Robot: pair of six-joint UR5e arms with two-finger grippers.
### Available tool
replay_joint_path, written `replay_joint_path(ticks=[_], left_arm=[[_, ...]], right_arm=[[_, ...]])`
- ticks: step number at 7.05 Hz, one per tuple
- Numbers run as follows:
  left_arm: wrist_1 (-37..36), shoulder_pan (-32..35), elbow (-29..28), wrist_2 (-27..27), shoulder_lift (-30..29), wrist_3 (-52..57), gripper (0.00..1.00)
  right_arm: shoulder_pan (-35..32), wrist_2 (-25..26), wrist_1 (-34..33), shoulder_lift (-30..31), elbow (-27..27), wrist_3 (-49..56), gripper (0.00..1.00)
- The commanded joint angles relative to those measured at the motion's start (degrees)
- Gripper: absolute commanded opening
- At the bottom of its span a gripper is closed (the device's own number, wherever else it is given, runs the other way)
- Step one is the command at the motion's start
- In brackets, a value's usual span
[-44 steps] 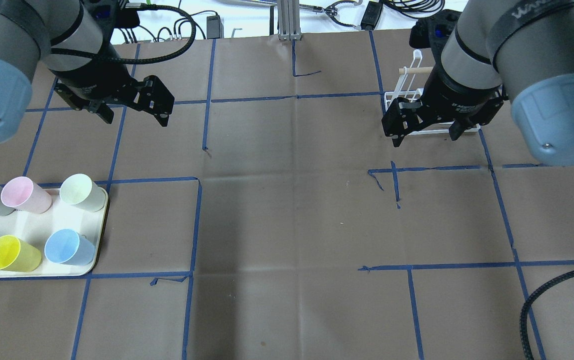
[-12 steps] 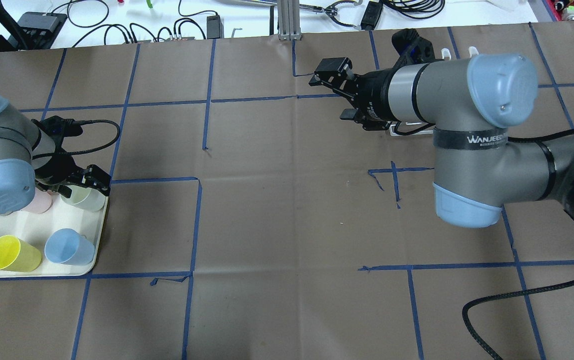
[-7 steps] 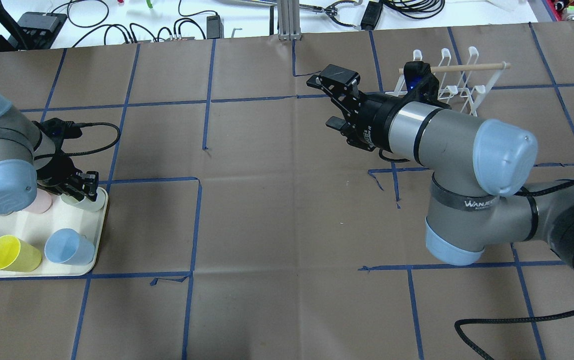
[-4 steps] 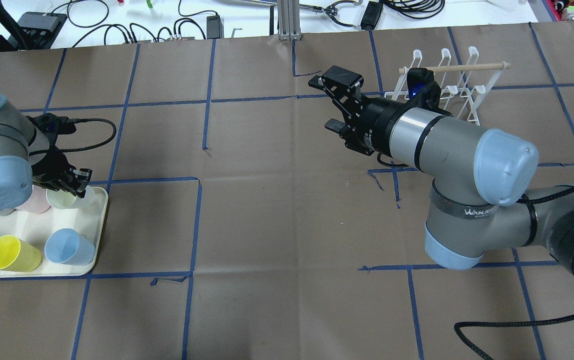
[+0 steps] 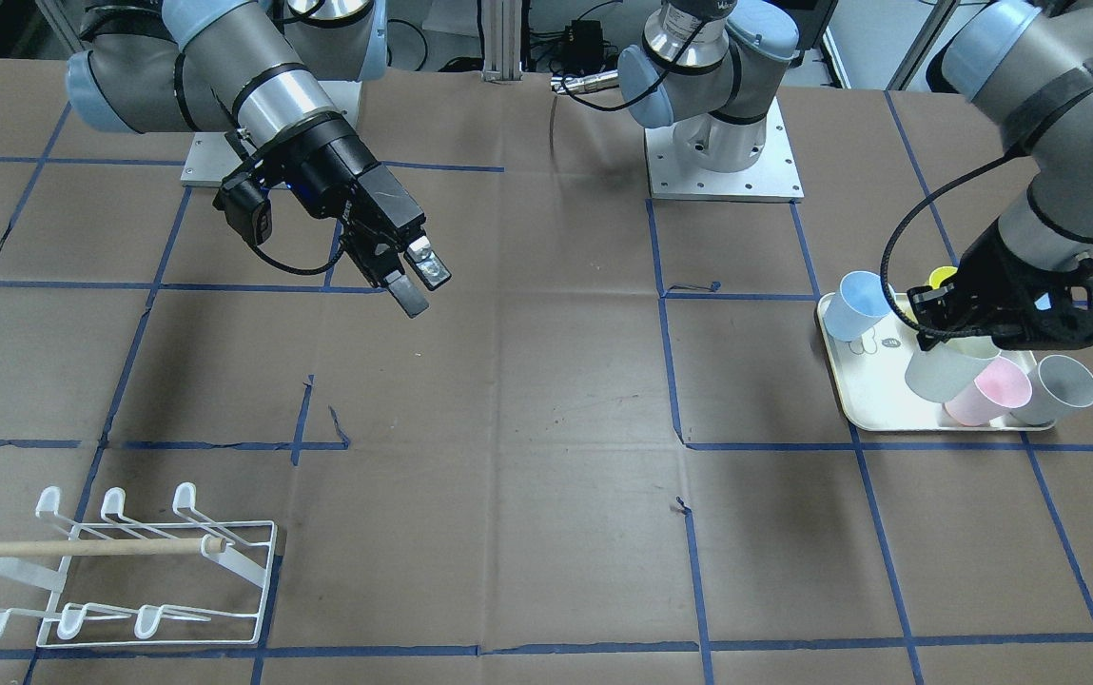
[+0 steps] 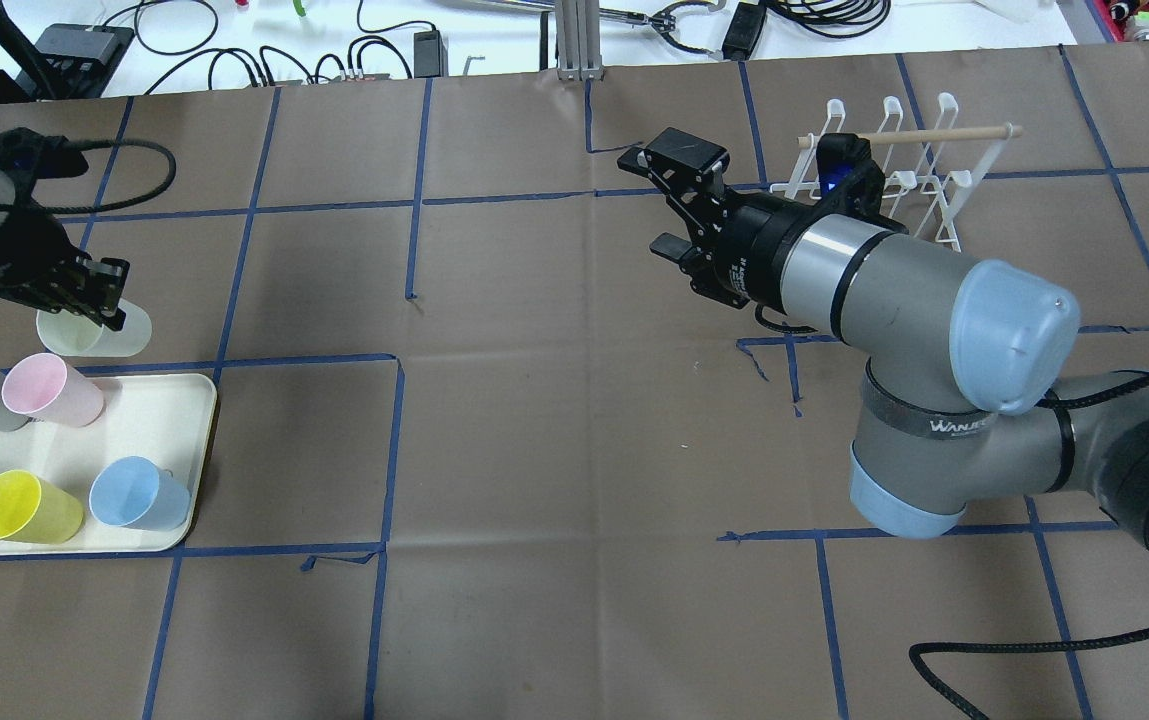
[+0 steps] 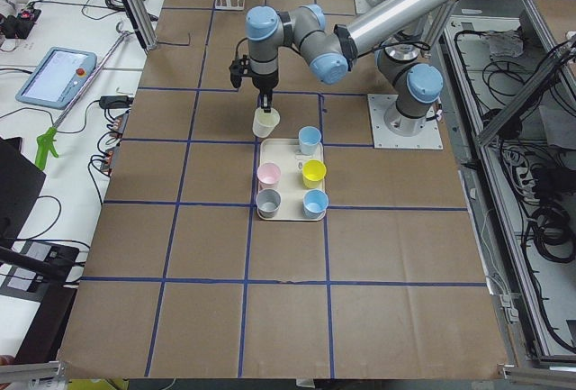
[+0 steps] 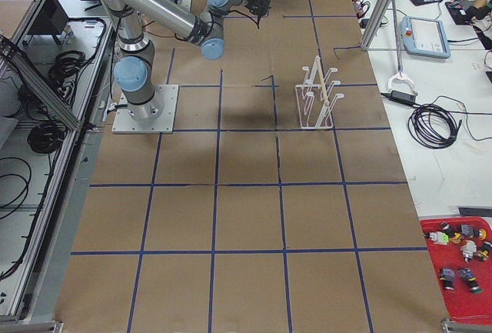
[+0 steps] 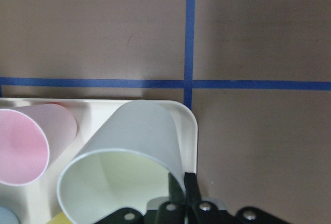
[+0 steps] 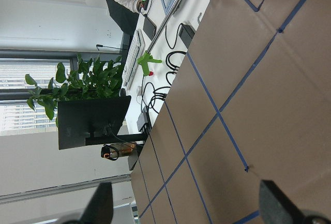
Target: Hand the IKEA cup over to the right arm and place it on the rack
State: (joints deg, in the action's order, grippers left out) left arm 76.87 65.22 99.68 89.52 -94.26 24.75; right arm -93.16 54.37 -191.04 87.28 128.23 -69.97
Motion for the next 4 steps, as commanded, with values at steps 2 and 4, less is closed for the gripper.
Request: replay_joint_path(ticks=[2,4], left_arm=[[6.9,2.1,-7.9,-13.7,0.6,2.0,0.0],[5.3,2.9,-7.3,-29.7,0.7,2.1,0.0]], right_arm=[[-0.1,3.8,-5.6,0.1,0.1,-0.1,1.0],[-0.1,3.9,-5.9,0.1,0.1,-0.3,1.0]])
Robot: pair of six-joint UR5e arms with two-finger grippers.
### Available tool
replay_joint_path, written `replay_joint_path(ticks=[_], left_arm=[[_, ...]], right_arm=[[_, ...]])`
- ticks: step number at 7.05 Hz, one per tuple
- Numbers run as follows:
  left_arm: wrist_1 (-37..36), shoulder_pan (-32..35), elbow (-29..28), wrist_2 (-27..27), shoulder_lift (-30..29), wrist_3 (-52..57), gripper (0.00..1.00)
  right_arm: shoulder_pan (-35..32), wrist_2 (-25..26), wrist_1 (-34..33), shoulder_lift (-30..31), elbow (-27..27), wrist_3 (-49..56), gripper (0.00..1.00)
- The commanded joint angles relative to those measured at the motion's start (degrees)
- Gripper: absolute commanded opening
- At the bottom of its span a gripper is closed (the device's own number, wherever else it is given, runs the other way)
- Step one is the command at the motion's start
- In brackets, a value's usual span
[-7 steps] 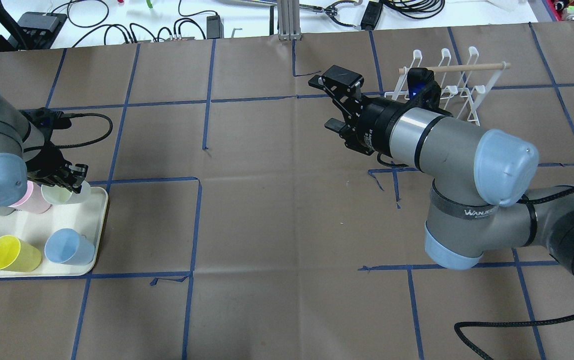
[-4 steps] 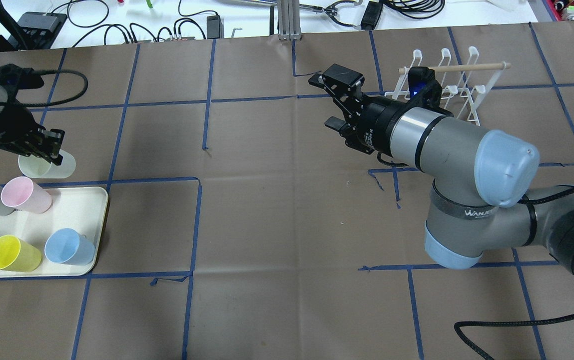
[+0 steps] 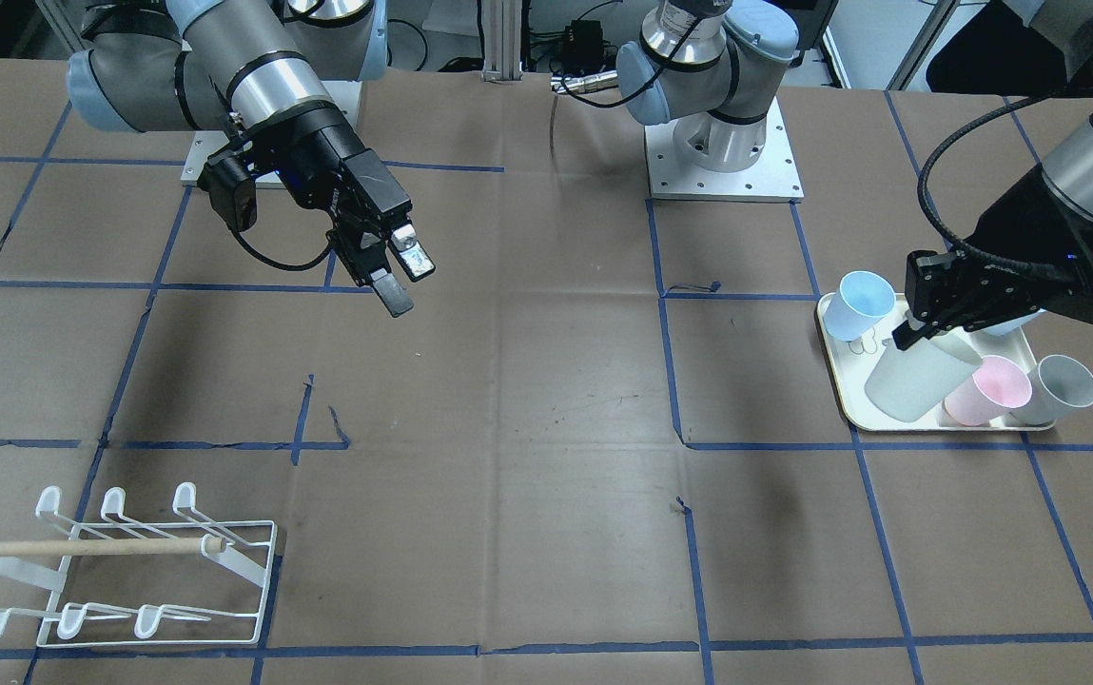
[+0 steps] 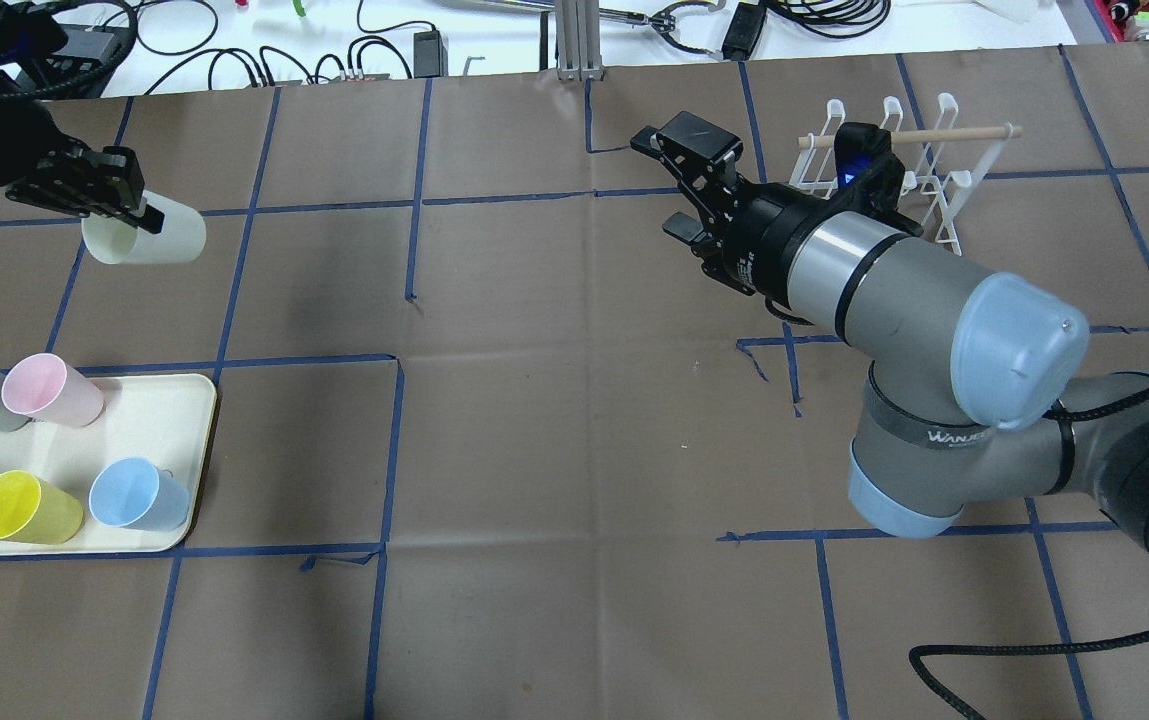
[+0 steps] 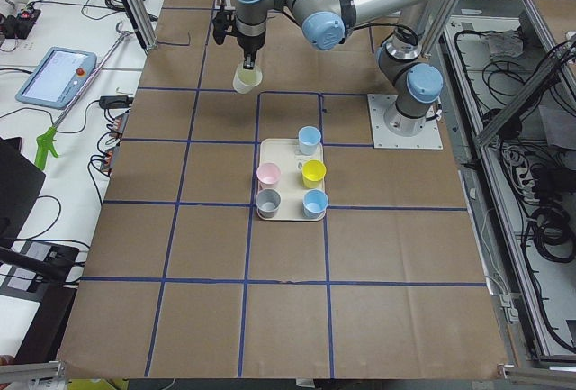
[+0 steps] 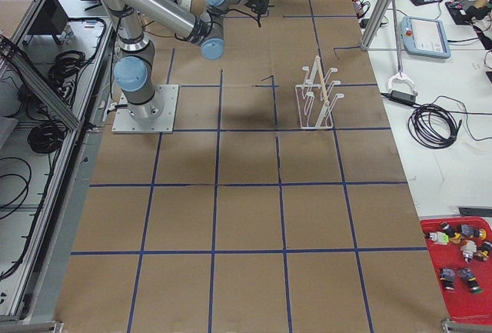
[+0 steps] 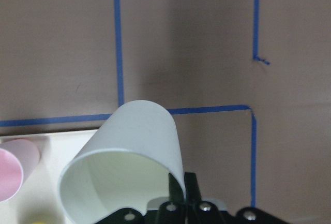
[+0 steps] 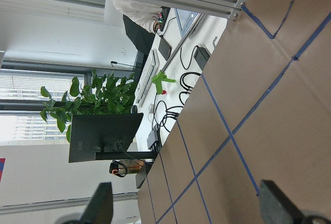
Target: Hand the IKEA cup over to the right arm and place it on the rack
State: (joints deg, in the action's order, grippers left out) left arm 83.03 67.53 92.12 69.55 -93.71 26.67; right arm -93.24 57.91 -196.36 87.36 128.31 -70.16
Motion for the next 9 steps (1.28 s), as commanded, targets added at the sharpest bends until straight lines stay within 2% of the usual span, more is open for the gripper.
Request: replay_joint_path(ticks=[1,2,4,7,9], left_arm=[[-6.1,2.1,1.3,-18.0,0.1,1.2,0.0],[-12.2,5.6,2.9,-20.9,0.0,1.3,0.0],[-31.3,10.7,8.9,-29.7,-0.6,1.3,0.0],[-61.1,12.2,26.9,-41.1,-1.2,1.3,0.0],[-74.8,12.6,32.8,-46.0,-3.6,1.3,0.0]], right_arm=[[0.0,0.4,-0.6,0.0,0.0,-0.2,1.0],[0.0,0.4,-0.6,0.0,0.0,-0.2,1.0],[0.0,0.3,-0.5,0.0,0.0,-0.2,1.0],[0.0,0.5,-0.6,-0.3,0.0,0.1,1.0],[0.0,0.5,-0.7,-1.0,-0.1,0.3,1.0]])
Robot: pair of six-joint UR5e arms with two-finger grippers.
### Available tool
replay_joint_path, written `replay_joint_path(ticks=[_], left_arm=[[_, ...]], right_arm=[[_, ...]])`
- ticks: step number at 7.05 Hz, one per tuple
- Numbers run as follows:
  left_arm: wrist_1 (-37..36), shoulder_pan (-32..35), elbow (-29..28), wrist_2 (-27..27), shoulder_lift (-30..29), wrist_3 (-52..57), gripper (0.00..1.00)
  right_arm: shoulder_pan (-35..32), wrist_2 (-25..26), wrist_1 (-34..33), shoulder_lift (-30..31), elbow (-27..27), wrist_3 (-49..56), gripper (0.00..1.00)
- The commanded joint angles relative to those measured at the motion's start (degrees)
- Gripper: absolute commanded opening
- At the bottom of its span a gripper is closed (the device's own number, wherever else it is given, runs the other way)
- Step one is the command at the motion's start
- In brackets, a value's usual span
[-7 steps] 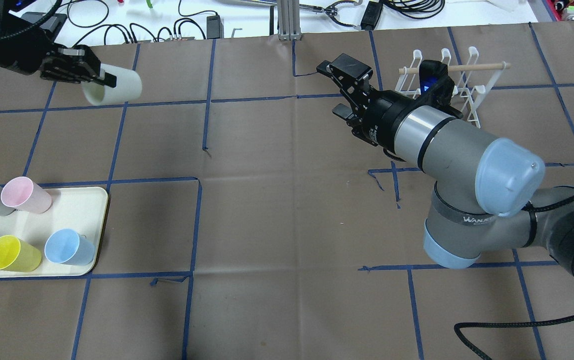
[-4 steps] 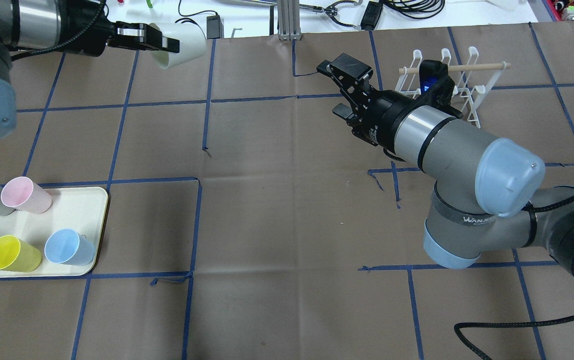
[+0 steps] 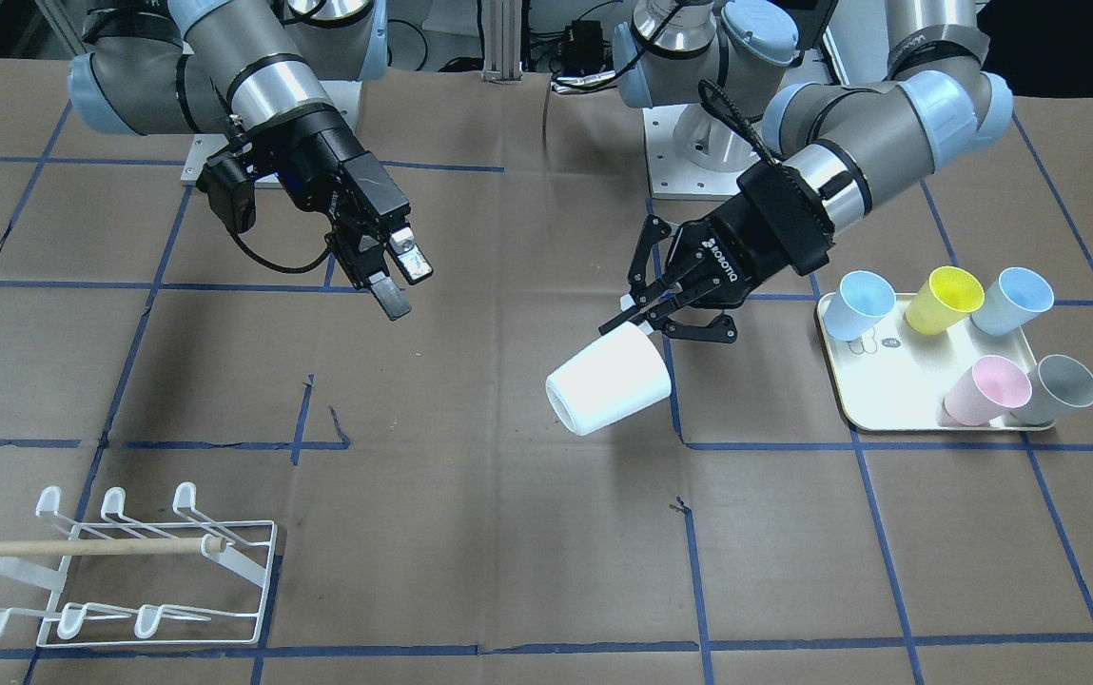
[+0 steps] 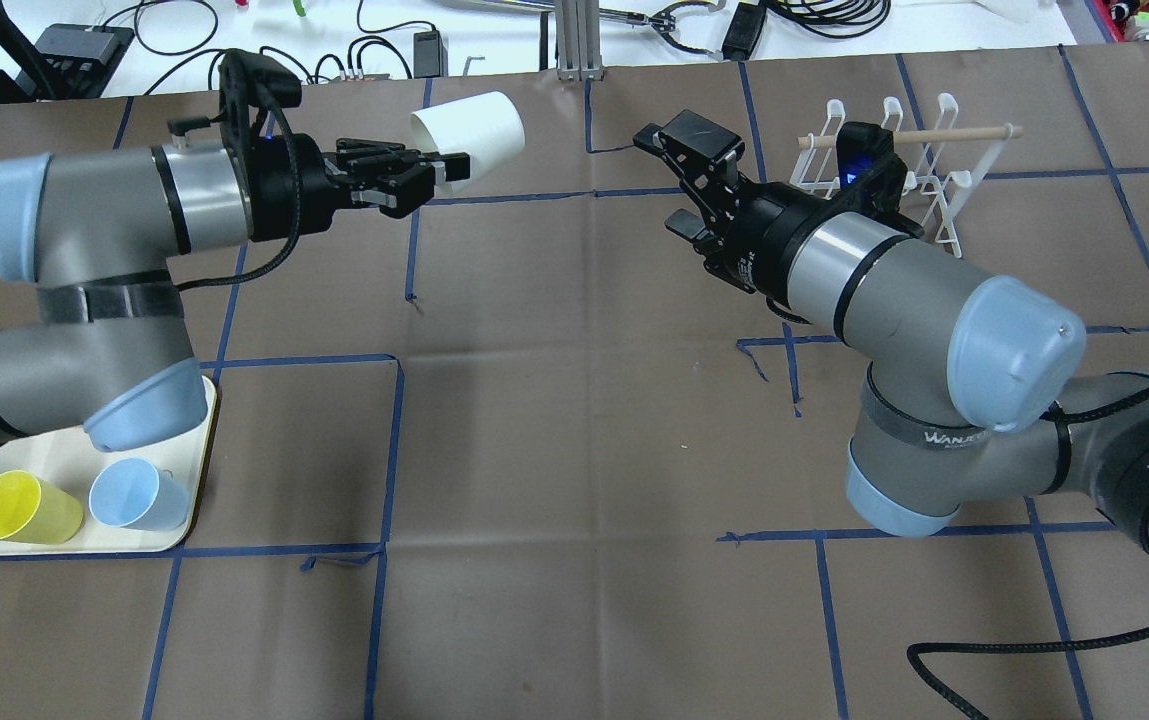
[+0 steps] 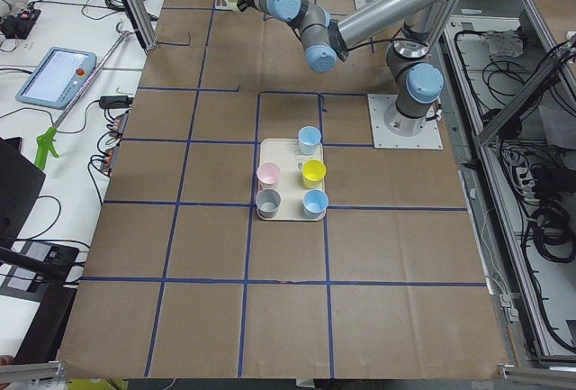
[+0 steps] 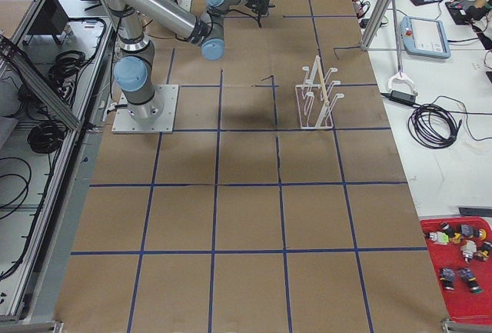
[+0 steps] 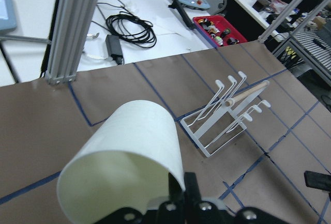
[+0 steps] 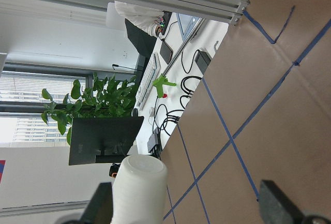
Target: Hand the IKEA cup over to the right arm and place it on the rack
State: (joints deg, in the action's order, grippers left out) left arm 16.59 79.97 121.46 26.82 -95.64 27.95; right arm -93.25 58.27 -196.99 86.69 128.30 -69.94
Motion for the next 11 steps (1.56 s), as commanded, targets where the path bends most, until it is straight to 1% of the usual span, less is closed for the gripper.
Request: replay_joint_path(ticks=[1,2,3,4,7,8,11], left_arm=[[-13.6,1.1,3.4,-4.4,-5.3,-0.2,0.0],[-17.9,4.0,3.3,-3.7,-6.7,-3.4,0.0],[-21.7,5.7,3.0,-2.9,-7.2,-7.5,0.0],[-23.9,6.0,3.0,-1.3,-7.3,-10.3,0.0],[-24.0,7.4,2.8,0.0,-6.9,-12.0,0.0],[-24.1,7.8,2.8,0.9,-6.8,-12.1,0.0],[-24.1,8.6,2.8,1.9,-7.0,-12.1,0.0]], right_arm=[[0.1,0.1,-0.2,-0.6,0.0,0.1,1.0],[0.0,0.4,0.4,-1.4,-0.2,-0.5,1.0],[0.0,1.1,0.5,-2.0,-0.2,-4.0,1.0],[0.0,1.0,0.8,-2.4,-0.2,-4.2,1.0],[-0.7,1.0,2.9,-2.3,-0.2,-4.2,1.0],[-1.0,1.1,3.0,-2.3,-1.1,-4.4,1.0],[-3.7,1.3,3.0,-6.2,-4.5,-4.7,0.99]])
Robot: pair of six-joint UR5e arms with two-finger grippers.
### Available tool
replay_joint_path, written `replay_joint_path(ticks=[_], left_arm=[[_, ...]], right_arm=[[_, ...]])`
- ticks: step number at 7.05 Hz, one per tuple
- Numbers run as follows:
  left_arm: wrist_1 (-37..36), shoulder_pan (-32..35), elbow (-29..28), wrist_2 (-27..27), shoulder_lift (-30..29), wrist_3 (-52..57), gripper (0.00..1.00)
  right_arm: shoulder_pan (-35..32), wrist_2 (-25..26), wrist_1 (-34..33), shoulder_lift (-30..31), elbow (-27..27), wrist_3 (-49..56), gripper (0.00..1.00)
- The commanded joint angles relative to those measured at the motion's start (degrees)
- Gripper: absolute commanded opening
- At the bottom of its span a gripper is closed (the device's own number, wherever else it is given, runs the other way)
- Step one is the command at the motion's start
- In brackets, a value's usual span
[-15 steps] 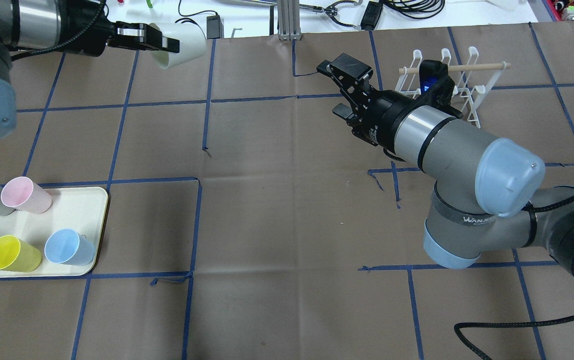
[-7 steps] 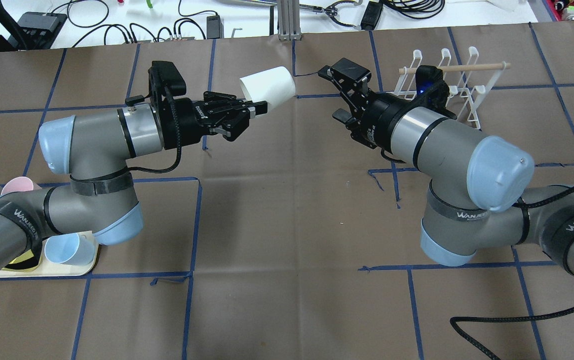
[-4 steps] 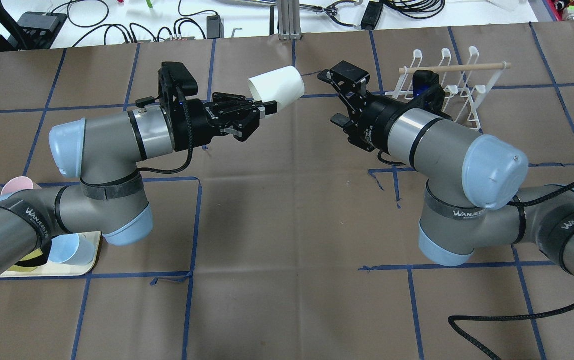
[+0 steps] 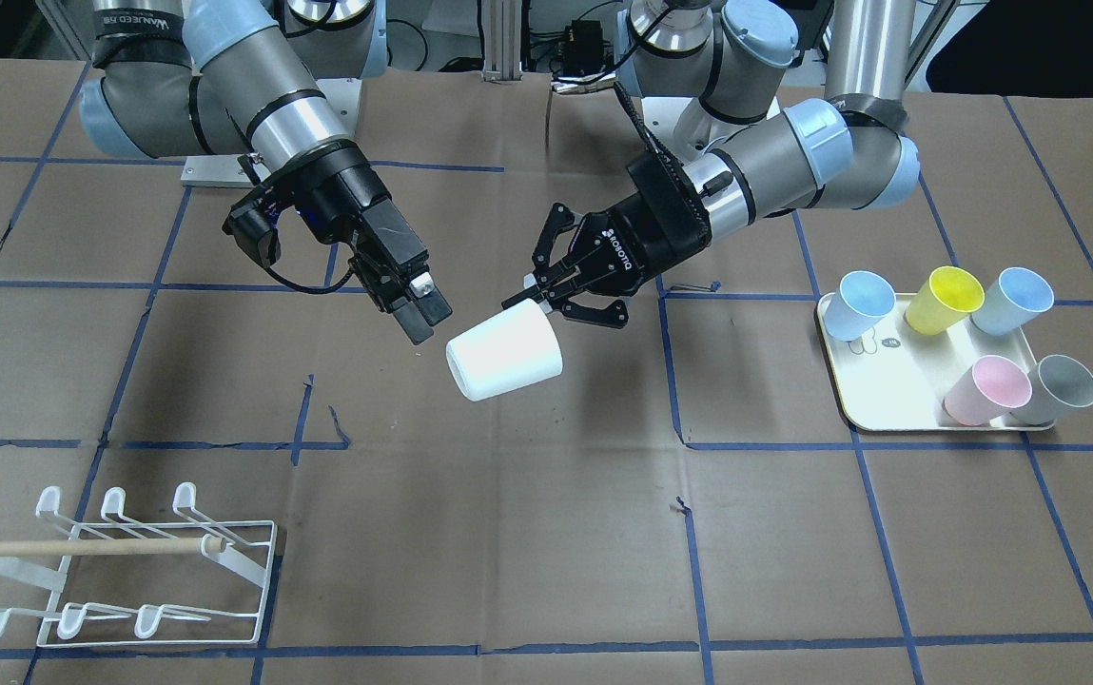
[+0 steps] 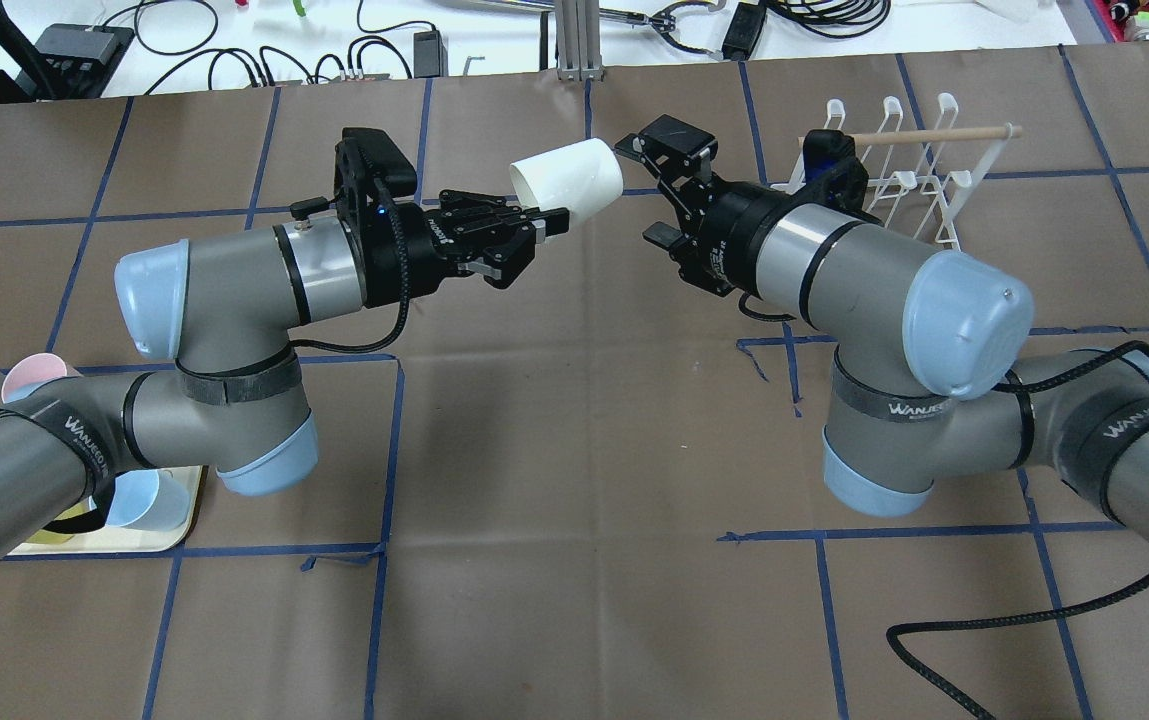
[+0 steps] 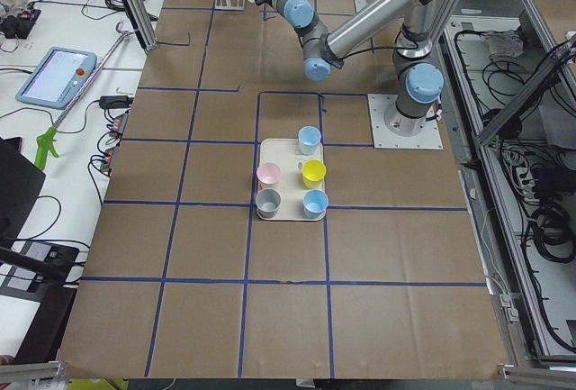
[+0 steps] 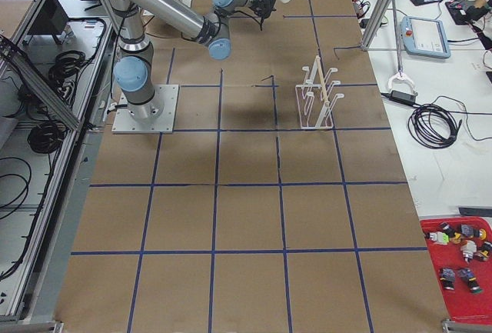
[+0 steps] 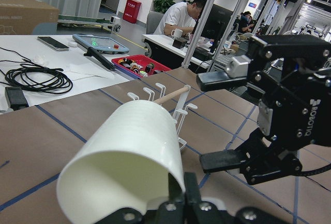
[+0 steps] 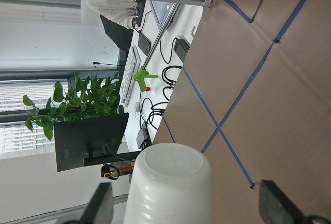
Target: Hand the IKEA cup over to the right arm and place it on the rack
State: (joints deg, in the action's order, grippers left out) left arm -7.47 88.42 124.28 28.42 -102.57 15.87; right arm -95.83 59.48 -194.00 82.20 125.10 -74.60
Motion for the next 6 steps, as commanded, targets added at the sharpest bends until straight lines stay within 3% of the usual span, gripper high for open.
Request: replay_joint_path(ticks=[1,6], left_arm=[[0.0,0.2,0.0,0.3,-0.1,0.0,0.0],[0.0,0.2,0.0,0.3,-0.4,0.1,0.0]], right_arm=[[-2.2,1.2,0.1,-2.6,-2.5,0.0,0.99],[-3.5,2.9,0.2,-6.9,-6.6,-0.1,0.98]])
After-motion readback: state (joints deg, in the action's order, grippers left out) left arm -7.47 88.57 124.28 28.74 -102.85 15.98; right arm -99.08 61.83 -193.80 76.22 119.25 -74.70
